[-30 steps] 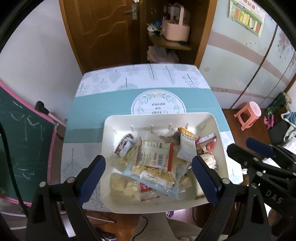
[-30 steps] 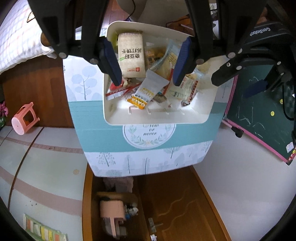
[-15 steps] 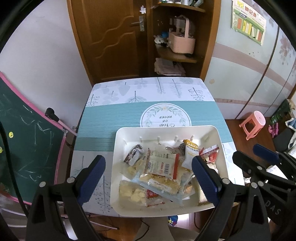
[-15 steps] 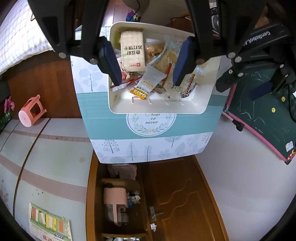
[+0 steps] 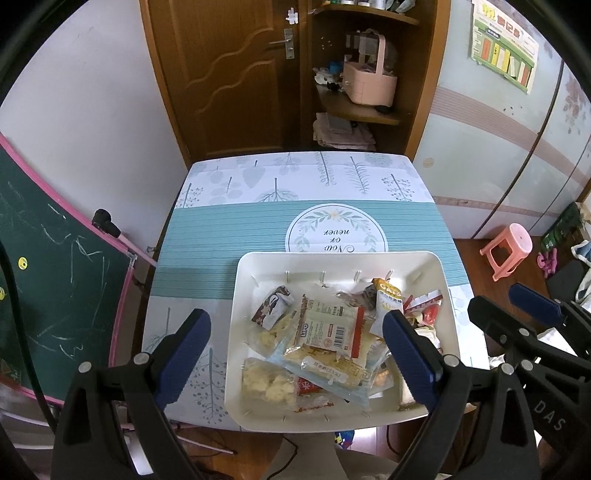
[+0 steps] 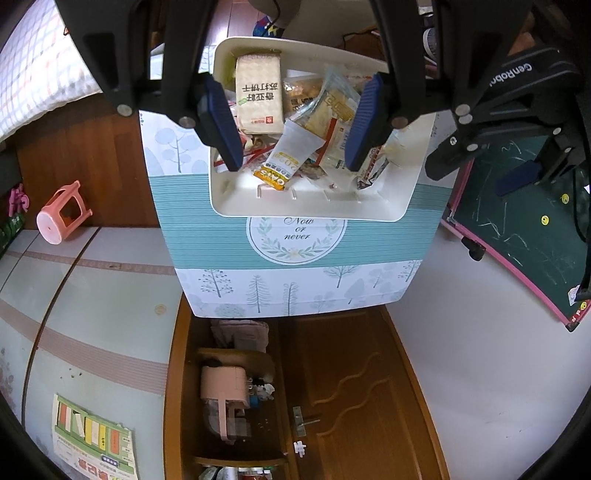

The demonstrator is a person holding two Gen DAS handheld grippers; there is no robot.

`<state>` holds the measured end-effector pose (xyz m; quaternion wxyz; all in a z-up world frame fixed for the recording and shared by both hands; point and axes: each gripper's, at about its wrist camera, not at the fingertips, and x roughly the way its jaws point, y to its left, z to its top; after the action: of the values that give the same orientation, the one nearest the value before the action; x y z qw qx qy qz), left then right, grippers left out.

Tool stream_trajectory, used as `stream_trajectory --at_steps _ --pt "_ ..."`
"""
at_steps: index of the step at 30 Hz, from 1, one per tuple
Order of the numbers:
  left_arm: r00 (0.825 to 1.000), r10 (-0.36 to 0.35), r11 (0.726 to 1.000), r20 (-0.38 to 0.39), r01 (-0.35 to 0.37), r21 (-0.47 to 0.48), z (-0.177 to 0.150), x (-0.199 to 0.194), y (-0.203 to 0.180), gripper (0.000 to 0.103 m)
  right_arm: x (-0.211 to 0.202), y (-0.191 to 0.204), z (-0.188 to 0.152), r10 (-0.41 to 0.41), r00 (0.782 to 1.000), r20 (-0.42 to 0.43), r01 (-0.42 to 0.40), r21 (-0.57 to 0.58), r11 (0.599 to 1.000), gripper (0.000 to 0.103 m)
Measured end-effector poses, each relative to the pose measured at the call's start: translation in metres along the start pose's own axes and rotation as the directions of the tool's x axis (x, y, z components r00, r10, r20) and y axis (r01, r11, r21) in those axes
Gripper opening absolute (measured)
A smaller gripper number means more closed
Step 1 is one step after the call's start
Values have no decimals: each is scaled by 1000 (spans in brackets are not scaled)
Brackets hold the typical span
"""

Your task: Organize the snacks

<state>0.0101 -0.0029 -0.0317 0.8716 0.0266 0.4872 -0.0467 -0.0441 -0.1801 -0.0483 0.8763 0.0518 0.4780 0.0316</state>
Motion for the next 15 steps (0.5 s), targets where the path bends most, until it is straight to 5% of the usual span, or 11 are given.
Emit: stream_trajectory --at_steps 15 --pt "1000 7 1000 -4 -7 -10 -6 -1 3 94 4 10 0 5 1000 3 -5 -12 1000 58"
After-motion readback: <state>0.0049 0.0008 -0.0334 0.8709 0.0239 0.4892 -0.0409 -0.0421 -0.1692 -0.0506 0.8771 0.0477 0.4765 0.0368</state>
